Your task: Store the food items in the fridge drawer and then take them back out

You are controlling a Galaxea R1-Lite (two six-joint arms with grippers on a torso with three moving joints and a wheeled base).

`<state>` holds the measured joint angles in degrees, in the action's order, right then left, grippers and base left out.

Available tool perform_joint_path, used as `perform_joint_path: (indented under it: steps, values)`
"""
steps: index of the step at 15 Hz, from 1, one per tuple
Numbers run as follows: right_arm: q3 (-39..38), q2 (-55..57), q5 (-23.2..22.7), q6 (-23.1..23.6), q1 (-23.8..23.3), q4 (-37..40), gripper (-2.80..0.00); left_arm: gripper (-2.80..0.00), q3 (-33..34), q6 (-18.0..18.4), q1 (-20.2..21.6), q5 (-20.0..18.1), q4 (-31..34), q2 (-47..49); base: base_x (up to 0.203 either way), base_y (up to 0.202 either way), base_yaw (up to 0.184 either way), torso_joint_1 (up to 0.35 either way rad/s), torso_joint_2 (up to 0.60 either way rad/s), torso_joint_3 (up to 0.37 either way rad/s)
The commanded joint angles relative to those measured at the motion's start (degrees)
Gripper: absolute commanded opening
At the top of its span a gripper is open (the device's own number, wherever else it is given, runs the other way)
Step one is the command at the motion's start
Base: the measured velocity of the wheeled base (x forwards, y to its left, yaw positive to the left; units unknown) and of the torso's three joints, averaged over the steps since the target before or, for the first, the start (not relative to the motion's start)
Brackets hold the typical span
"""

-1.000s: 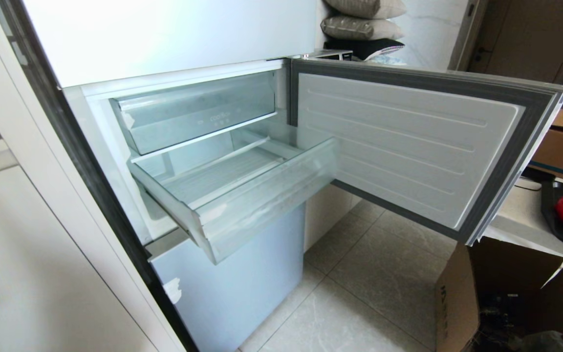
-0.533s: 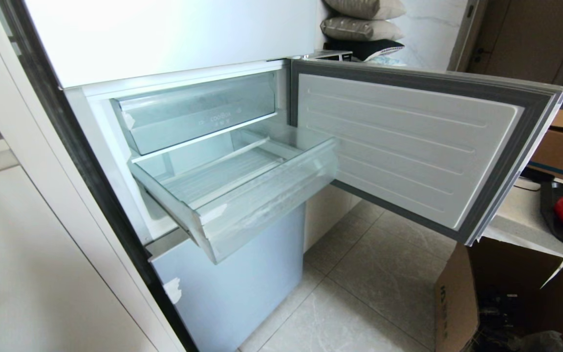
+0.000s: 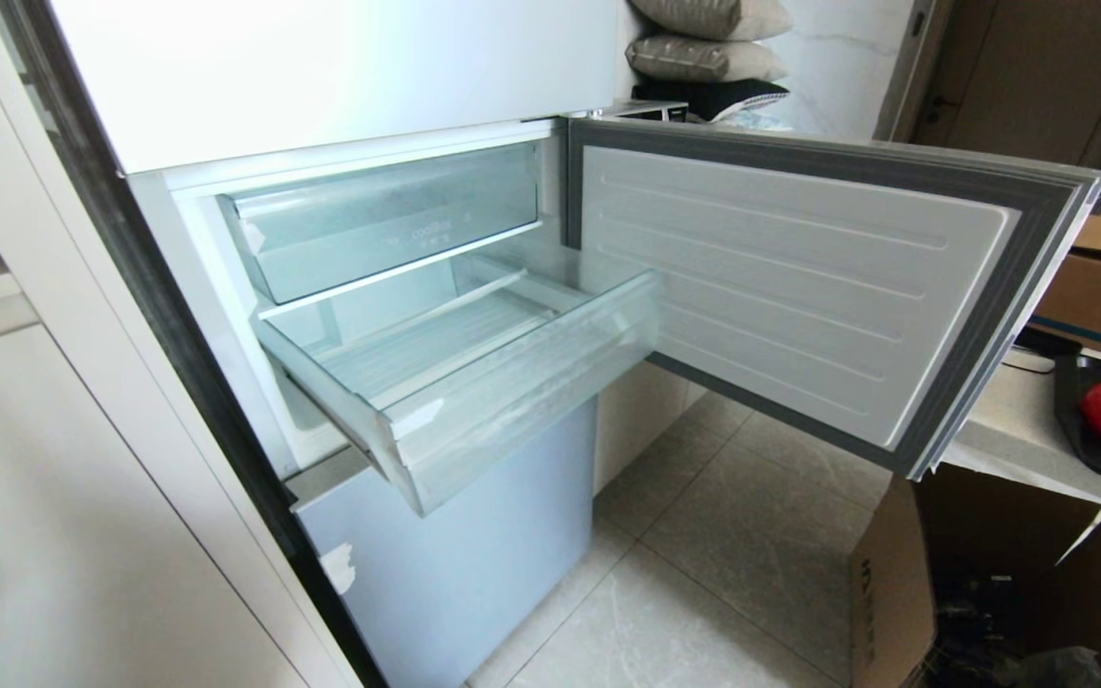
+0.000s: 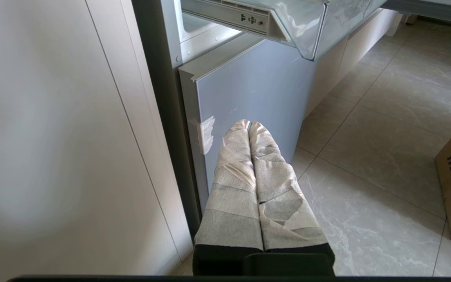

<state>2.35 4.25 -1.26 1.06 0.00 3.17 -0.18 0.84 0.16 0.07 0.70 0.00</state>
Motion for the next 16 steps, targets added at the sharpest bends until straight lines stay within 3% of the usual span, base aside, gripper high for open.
perform_joint_path:
  steps: [1, 4, 11, 16]
  values:
    - [-2.55, -4.33, 0.57, 3.01, 0.41, -2.99, -2.80, -2.80, 0.01, -0.01, 0.02, 0.01, 0.00, 0.00, 0.000, 0.000, 0.000, 0.000, 0.00, 0.000]
    - [-2.35, -4.25, 0.47, 3.85, 0.44, -3.08, -2.80, -2.80, 0.01, 0.04, 0.02, 0.01, 0.00, 0.00, 0.000, 0.000, 0.000, 0.000, 0.00, 0.000]
    - [-2.35, -4.25, 0.91, 1.05, 0.44, -3.17, -2.80, -2.80, 0.01, -0.05, 0.02, 0.01, 0.00, 0.00, 0.000, 0.000, 0.000, 0.000, 0.00, 0.000]
    - [-2.35, -4.25, 0.91, 0.87, 0.44, -3.17, -2.80, -2.80, 0.01, -0.02, 0.02, 0.01, 0.00, 0.00, -0.001, -0.010, 0.137, 0.002, 0.00, 0.001]
